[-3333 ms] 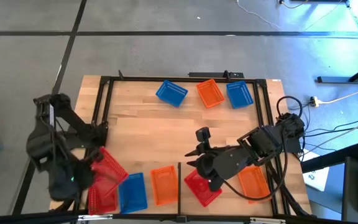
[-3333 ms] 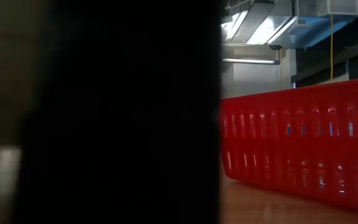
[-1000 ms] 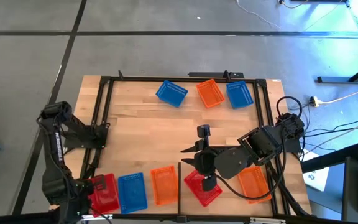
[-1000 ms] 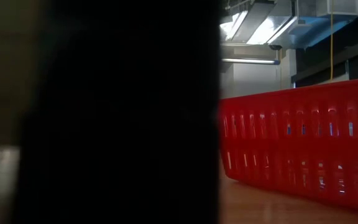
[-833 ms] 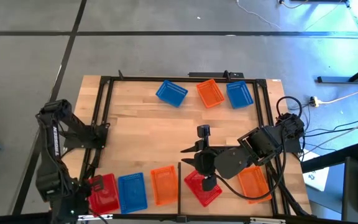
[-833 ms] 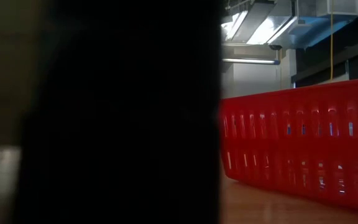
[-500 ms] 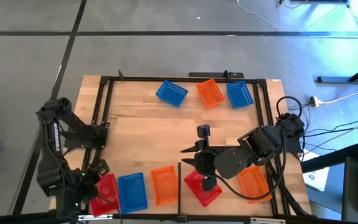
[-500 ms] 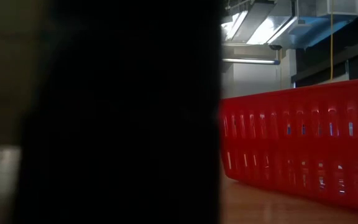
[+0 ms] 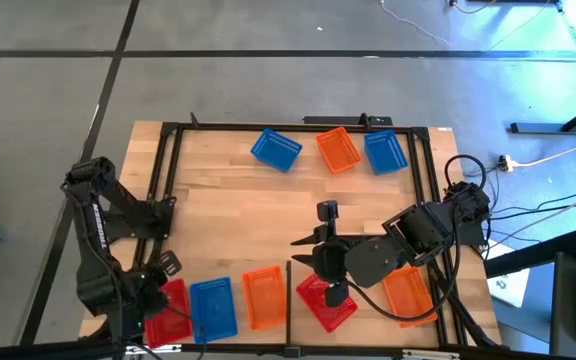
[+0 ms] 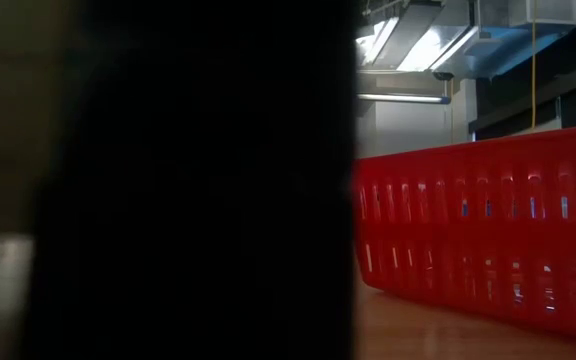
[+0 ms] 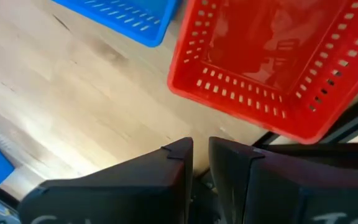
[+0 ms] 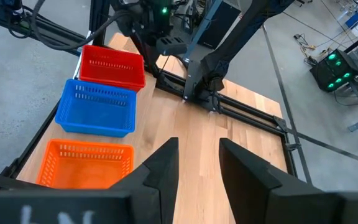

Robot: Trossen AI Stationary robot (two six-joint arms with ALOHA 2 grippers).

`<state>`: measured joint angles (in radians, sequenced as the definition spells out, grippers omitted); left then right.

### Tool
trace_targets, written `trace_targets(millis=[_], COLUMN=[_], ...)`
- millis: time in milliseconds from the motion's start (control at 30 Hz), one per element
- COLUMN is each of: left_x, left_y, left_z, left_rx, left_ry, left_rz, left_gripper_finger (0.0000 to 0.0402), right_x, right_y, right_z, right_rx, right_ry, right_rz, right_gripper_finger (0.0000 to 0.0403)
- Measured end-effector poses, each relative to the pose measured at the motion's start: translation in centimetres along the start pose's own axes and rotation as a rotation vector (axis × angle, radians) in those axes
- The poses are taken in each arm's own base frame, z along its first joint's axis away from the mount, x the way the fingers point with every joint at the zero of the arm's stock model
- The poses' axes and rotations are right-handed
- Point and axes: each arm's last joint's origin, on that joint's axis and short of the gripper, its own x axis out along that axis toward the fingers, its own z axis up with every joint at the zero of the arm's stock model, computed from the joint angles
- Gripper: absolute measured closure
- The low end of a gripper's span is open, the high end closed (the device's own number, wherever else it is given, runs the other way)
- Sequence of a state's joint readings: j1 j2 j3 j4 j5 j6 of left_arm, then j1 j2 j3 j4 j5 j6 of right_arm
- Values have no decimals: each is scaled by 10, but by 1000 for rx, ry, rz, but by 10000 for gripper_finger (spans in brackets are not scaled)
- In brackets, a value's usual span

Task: Stack baskets on shelf by color
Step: Stack the top red bin on top of the red bin on the shelf, then stack the left blue bin on top of the blue bin on the shelf

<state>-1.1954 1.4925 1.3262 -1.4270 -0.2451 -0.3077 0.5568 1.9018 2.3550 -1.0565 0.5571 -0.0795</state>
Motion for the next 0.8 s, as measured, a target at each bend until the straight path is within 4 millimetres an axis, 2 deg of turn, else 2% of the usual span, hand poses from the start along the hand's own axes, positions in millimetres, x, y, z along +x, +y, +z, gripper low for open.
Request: trace_targets(millis=[100, 200, 267, 400, 500, 667, 800], left_x=[-4, -18, -30, -56, -69, -82, -87], left_y=[2, 7, 12, 25, 38, 63, 84], left_z=[-2, -5, -9, -18, -31, -50, -65], left_rx=[-4, -58, -134, -354, -553, -858, -983], left_ry=[16, 18, -6, -169, -293, -414, -452], left_rz=[5, 16, 31, 102, 160, 183, 198], left_gripper_finger=[358, 358, 358, 358, 358, 358, 358], right_x=[0, 0, 0, 1, 3, 2, 3], right_y=[0, 0, 0, -4, -13, -35, -53], right_z=[0, 0, 0, -3, -10, -28, -42], right_rx=[0, 21, 80, 197, 287, 534, 624], right_ry=[0, 1, 1, 22, 78, 202, 332], right_rz=[0, 0, 0, -57, -148, -231, -217], right_gripper_finger=[286, 286, 286, 286, 286, 286, 286])
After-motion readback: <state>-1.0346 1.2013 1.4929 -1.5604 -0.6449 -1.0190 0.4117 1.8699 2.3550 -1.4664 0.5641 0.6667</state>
